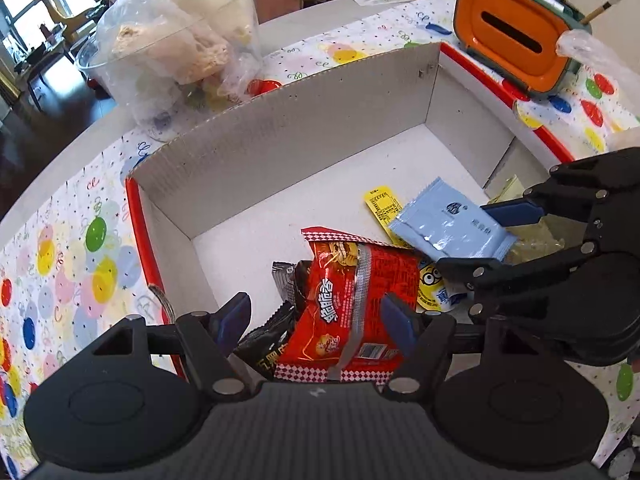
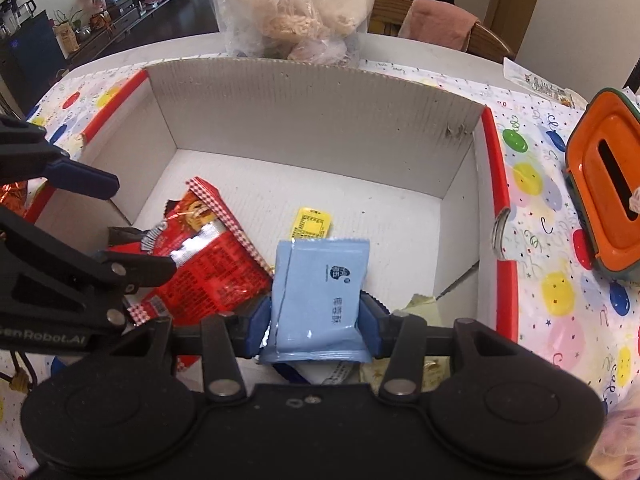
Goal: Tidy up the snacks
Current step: 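Carry both snacks into the red box and open both tools, then withdraw both tools from the box toward the remaining snacks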
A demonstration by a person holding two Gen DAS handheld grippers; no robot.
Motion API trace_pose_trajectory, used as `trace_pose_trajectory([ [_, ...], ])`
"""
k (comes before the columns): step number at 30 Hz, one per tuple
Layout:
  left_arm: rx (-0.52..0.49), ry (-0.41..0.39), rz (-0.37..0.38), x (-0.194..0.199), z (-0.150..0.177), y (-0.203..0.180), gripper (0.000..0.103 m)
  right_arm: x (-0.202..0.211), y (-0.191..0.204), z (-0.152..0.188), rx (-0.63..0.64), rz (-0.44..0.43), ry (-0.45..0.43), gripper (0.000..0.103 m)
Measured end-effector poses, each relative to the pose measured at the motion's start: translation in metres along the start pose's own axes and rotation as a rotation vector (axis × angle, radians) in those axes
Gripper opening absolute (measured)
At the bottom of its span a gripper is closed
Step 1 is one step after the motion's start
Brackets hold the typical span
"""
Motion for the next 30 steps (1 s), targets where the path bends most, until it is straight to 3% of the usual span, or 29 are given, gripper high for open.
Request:
trace_pose_trajectory([
  [7, 0.04, -0.036, 0.05, 0.016, 0.005, 0.008, 0.072, 0.017, -0.001, 0.002, -0.042, -0.003, -0.035, 0.061],
  [15, 0.07, -0.107, 0.086, 0.049, 0.011, 0.02, 0.072, 0.048, 0.004, 0.001, -0.075, -0.002, -0.096, 0.063],
  [30, 0.124, -0.267, 0.123, 0.119, 0.032, 0.054, 0.072, 0.108, 0.047, -0.016, -0.095, -0.002, -0.229, 0.081],
])
Point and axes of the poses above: each gripper's, at about its wrist camera, not at the fingertips, and x roughly against the way its jaws point, y to its left, z to its underside, the point moved 6 cm from there along -x, roughly the way its jaws point, and after that the axes turned 12 degrees about x, right-handed, at the moved point
